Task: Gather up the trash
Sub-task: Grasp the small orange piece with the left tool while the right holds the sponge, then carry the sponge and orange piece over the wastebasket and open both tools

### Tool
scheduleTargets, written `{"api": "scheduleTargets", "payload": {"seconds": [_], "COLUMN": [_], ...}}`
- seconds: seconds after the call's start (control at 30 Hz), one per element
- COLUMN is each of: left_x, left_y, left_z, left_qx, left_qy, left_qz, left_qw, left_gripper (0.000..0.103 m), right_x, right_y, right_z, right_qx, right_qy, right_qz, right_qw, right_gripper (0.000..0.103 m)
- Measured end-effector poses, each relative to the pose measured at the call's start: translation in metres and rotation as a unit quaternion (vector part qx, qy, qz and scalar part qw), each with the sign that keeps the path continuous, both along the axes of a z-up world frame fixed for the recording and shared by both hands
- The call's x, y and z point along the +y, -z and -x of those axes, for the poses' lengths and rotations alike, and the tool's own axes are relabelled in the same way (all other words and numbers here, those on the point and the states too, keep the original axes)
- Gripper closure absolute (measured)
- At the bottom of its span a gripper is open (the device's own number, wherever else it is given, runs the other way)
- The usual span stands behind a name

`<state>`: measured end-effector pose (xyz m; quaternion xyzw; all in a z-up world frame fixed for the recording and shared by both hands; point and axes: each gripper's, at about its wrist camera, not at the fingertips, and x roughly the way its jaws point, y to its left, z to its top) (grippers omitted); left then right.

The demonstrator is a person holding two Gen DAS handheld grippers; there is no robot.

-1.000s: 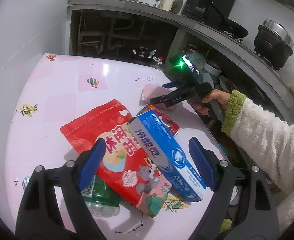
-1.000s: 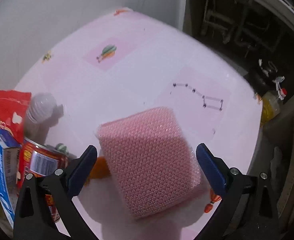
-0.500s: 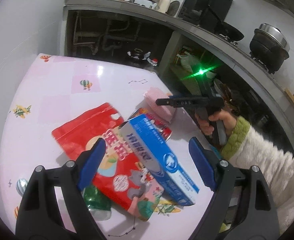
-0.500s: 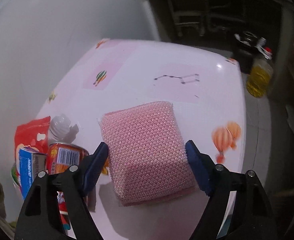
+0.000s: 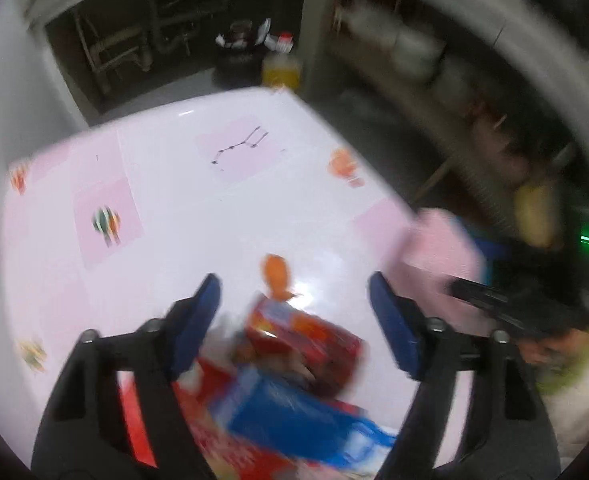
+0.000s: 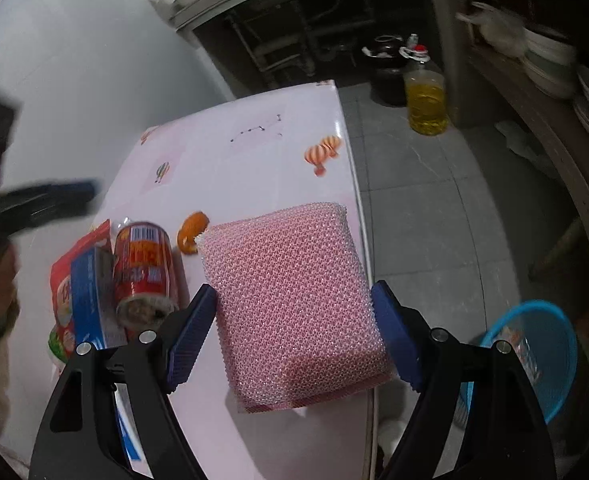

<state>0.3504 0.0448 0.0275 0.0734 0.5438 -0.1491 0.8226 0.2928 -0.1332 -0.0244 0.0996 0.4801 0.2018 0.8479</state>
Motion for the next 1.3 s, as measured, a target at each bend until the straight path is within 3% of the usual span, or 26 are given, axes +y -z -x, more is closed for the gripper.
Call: {"api": "scheduleTargets", "payload": {"seconds": [0.1,0.37,0.43,0.6,0.9,1.2,1.3], "left_x": [-0.018,-0.023,-0.021,-0.019,-0.032,-0.047,-0.055], "left_y": [0.029,0.087,0.095,0.095,0.072,0.028,0.013], "left_z": [-0.030,-0.064,-0.066,-0.070,-0.072,-0.046,-0.028], "left_qx": [0.049,0.145,0.156,0.158,0.106,0.022,-0.003], "left_qy": [0.022,0.016,0.018,0.027,0.034,0.041,0.049], "left_qz": [-0.040,-0.082,-0.088,-0.091,-0.070,-0.030,-0.012], "left_qw": [0.9977,0.9859,0.9837,0.9829,0.9913,0.9985,0.9987], "left_gripper": [0.043,0.060,0.064,0.087,0.092,0.092,0.093], "right_x": [-0.001,0.010,0.008,0.004,0.011,0.020,0.023], "right_y": [0.001,0.013,0.016,0.017,0.023,0.030,0.028], "right_z": [0.016,0.035,0.037,0.038,0.034,0.037,0.040], "right_qx": [-0.007,-0.018,-0.013,-0.014,-0.007,-0.006,-0.013], "right_qy": [0.010,-0.002,0.001,0.006,-0.003,-0.008,-0.008], "right_qz": [0.020,0.074,0.072,0.071,0.087,0.123,0.134], "right_qw": [1.000,0.997,0.997,0.997,0.996,0.992,0.991], "right_gripper": [0.026,0.026,0.026,0.026,0.017,0.017,0.021]}}
